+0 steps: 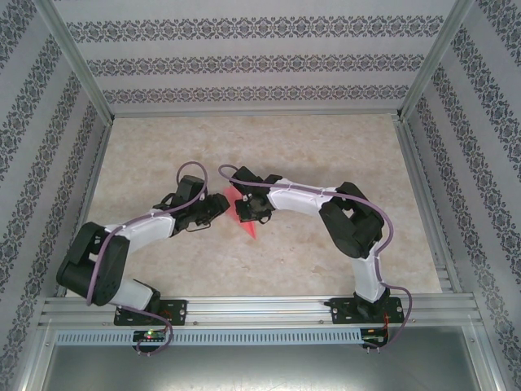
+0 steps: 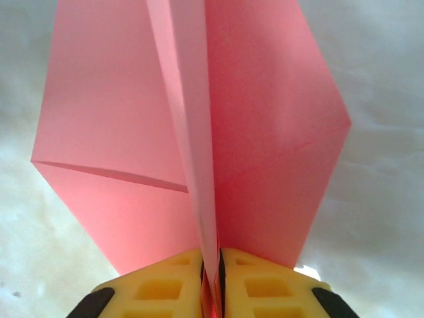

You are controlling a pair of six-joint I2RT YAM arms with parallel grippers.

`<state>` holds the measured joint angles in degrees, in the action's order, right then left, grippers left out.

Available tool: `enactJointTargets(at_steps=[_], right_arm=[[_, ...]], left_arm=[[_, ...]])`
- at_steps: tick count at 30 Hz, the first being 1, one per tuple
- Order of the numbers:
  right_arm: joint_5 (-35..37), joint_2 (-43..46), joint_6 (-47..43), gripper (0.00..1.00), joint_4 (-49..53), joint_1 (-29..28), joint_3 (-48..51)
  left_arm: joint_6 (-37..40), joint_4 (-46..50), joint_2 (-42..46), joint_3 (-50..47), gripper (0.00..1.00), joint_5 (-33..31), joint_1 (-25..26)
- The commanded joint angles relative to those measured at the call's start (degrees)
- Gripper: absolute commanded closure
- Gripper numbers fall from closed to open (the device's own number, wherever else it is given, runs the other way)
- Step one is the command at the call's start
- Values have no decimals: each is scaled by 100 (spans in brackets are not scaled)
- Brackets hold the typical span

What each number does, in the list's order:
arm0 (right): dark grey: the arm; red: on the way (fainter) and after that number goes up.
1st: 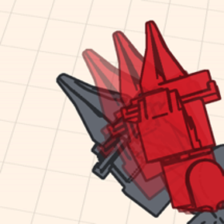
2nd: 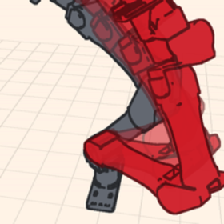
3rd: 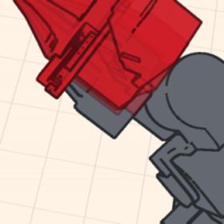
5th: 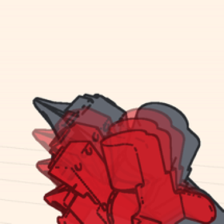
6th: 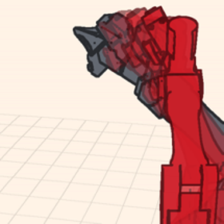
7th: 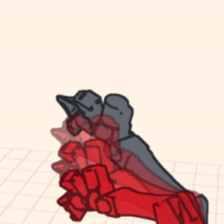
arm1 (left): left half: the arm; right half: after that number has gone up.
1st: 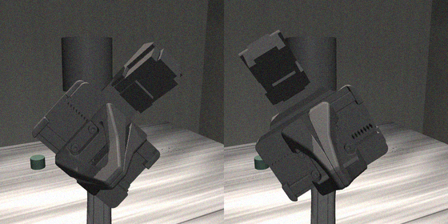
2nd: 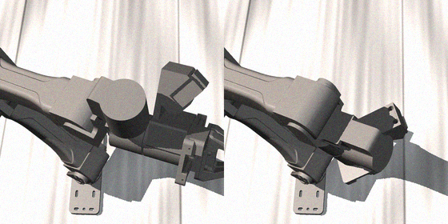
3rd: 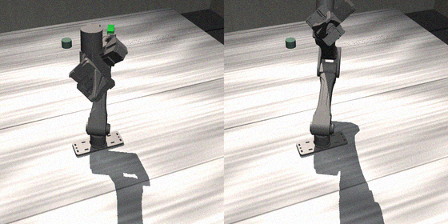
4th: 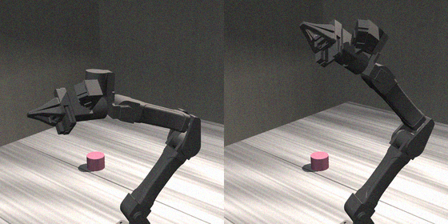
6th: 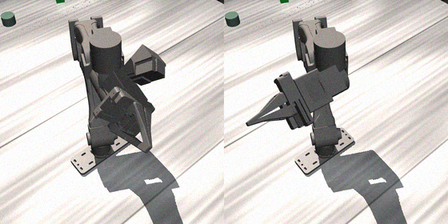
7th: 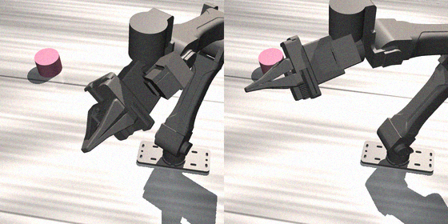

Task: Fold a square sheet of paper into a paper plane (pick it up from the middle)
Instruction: Move the paper plane to the center of the table.

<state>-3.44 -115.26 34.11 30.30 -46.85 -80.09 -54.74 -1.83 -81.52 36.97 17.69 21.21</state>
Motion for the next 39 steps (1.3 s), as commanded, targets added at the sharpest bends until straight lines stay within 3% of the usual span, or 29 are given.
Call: enactJointTargets(at_steps=[1, 7, 13, 26, 32, 39], right_arm=[[582, 417, -127, 86, 519, 121, 4], [930, 565, -123, 85, 656, 331, 244], [1057, 263, -53, 82, 745, 354, 151], [950, -101, 33, 81, 757, 410, 25], [1045, -95, -5, 89, 715, 483, -90], [849, -436, -124, 91, 345, 991, -642]], left_arm=[[194, 752, 377, 68, 35, -554, -140], [401, 1574, 571, 231, 12, -1276, -178], [480, 1747, 499, 296, 0, -1400, -187], [514, 1782, 455, 332, 0, -1396, -213], [521, 1815, 478, 341, 0, -1370, -249], [559, 1894, 536, 358, 0, -1382, -286]])
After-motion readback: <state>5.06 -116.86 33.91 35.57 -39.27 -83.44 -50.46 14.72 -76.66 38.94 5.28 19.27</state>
